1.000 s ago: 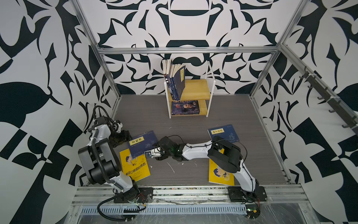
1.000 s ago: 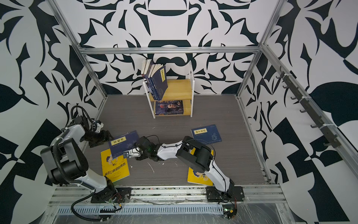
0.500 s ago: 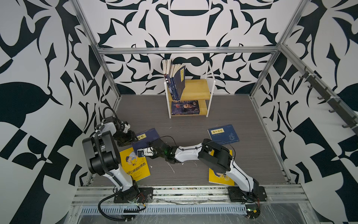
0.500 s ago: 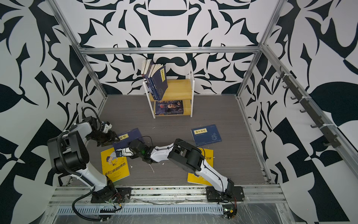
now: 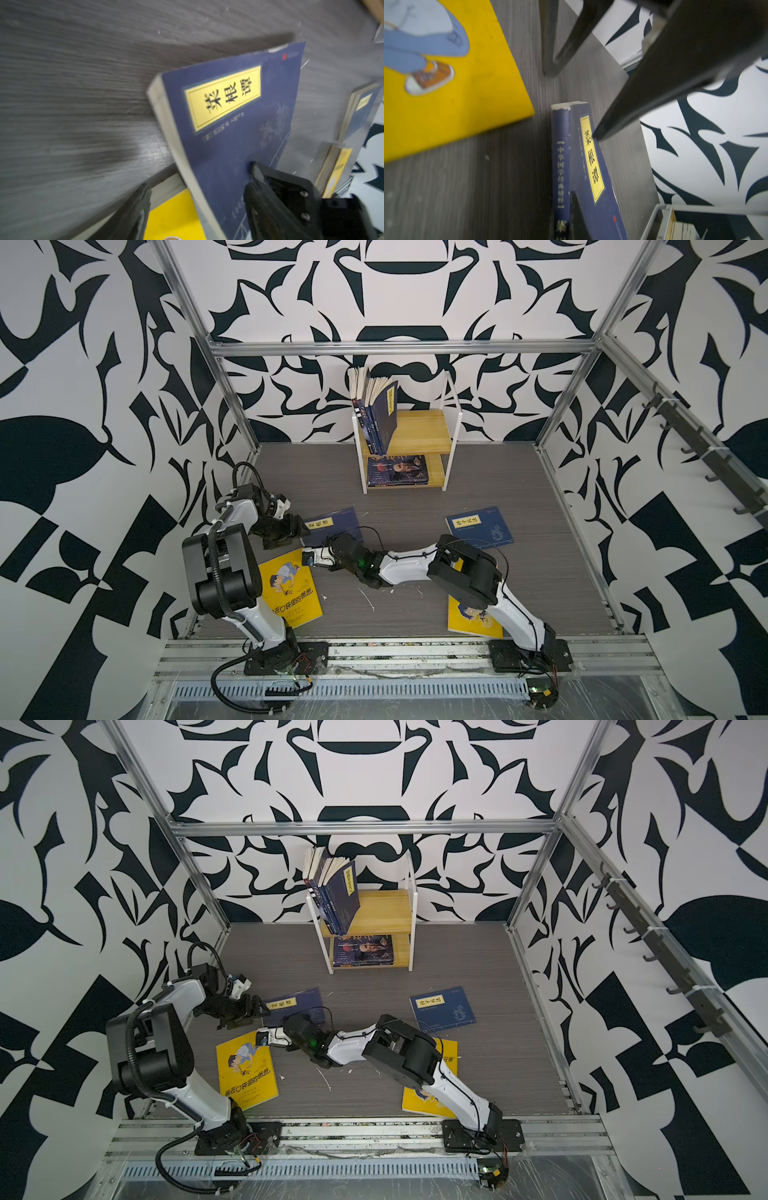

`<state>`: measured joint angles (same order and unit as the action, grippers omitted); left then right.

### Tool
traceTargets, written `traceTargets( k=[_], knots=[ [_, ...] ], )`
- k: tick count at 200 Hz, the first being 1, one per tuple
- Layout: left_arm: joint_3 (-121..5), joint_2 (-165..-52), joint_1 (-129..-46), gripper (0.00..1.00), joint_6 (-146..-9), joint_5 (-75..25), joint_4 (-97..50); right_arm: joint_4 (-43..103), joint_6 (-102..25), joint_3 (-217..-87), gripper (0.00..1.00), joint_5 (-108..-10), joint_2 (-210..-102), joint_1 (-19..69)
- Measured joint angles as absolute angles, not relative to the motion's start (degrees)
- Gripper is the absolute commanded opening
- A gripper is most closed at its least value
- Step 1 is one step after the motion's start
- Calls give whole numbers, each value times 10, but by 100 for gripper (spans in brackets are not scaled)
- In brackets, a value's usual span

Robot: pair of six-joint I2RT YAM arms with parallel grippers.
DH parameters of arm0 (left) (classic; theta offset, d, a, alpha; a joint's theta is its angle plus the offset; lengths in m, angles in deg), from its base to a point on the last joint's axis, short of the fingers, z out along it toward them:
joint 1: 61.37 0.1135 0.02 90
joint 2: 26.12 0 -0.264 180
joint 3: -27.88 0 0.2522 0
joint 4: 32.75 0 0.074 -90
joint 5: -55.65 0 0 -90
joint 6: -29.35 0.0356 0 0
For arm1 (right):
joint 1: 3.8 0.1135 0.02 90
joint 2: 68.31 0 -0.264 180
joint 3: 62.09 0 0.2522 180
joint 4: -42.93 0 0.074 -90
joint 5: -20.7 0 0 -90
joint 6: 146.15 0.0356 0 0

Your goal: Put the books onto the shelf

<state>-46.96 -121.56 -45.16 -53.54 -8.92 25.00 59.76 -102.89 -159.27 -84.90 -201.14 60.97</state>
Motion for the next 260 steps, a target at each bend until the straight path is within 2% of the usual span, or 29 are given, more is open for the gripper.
traceTargets(
  k=[18,22,77,152,215,260],
  knots=[
    [-476,-1197,-452,84,-549,-85,245,602,-1020,-1563,0,-855,-1988,603],
    [-477,-1192,-452,89,-549,-84,244,602,-1018,-1556,0,-857,-1983,601],
    [-479,-1143,-451,100,-578,-80,205,612,-954,-1453,0,-886,-1873,589],
    [-370,-1032,-421,100,-623,-59,104,633,-831,-1397,0,-949,-1709,588],
    [-356,-971,-407,100,-653,-54,48,636,-728,-1392,0,-951,-1584,576],
    [-356,-935,-386,100,-654,-49,33,684,-666,-1392,0,-971,-1539,529]
  ],
)
